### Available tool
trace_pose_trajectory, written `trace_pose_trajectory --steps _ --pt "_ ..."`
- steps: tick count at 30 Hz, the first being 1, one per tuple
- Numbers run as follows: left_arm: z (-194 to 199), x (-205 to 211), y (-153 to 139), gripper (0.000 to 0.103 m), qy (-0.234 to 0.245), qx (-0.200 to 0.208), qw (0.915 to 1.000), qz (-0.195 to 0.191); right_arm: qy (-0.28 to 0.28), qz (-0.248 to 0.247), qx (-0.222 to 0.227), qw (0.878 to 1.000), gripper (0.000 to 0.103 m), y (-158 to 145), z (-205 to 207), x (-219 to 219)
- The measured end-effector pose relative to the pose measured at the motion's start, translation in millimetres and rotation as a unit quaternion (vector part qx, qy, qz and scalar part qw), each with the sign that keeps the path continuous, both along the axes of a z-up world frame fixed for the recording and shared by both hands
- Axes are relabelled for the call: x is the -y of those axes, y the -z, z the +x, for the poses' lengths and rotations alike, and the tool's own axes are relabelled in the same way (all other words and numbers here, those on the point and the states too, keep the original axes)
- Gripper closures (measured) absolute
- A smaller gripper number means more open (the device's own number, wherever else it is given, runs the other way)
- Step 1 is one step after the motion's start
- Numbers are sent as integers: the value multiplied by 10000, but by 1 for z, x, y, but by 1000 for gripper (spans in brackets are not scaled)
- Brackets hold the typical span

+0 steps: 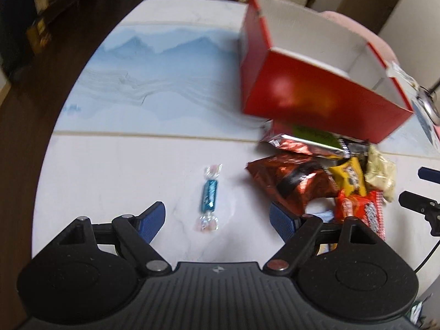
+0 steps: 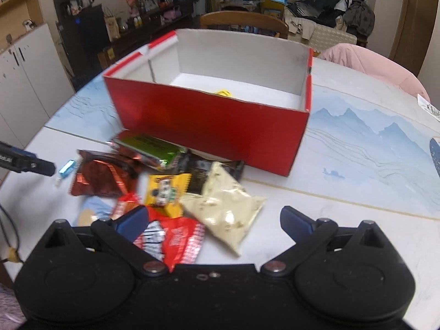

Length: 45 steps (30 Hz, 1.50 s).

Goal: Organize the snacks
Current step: 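Grasp the teal wrapped candy with the left tool while the right tool grasps the cream snack bag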

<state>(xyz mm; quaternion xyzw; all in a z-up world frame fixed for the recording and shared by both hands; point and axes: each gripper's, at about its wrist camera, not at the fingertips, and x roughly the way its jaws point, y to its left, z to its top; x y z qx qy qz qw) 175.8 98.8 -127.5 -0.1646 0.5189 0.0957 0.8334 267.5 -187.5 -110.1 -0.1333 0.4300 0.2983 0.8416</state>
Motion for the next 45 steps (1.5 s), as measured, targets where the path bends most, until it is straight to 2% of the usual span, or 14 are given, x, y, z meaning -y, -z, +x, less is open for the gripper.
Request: trace_pose_trajectory --steps 5,11,16,23,25,28,29,31,34,40,45 --pt "6 -5 14 20 -134 -226 9996 -52 -419 -257 -40 9988 4 14 14 -4" --pt "11 -4 21 22 -75 -286 9996 -8 -1140 -697 17 9910 10 26 24 -19" --pt "16 -3 26 40 -36 -350 9994 24 -1494 -866 38 9850 18 33 31 -29" --pt "24 0 28 52 67 -342 9993 123 -1752 -855 -37 9808 27 34 33 -34" --pt "26 2 27 66 100 -343 9993 129 -1760 -829 -94 9808 32 34 35 -34" --pt "29 6 27 72 151 -377 9989 213 -1685 -822 -132 9822 43 36 37 -32" --pt "28 8 26 74 166 -373 9989 225 -1644 -822 -138 9829 45 36 38 -31" --pt "27 10 25 84 189 -376 9988 243 -1576 -793 -154 9842 50 36 39 -28" --pt "26 13 24 91 219 -354 9988 277 -1405 -726 -175 9873 54 35 40 -23" --pt "24 11 24 92 121 -301 9992 240 -979 -738 -76 9924 61 36 34 -19" --pt "21 8 21 92 -1 -216 9997 128 -567 -510 -112 9970 64 30 27 -12"
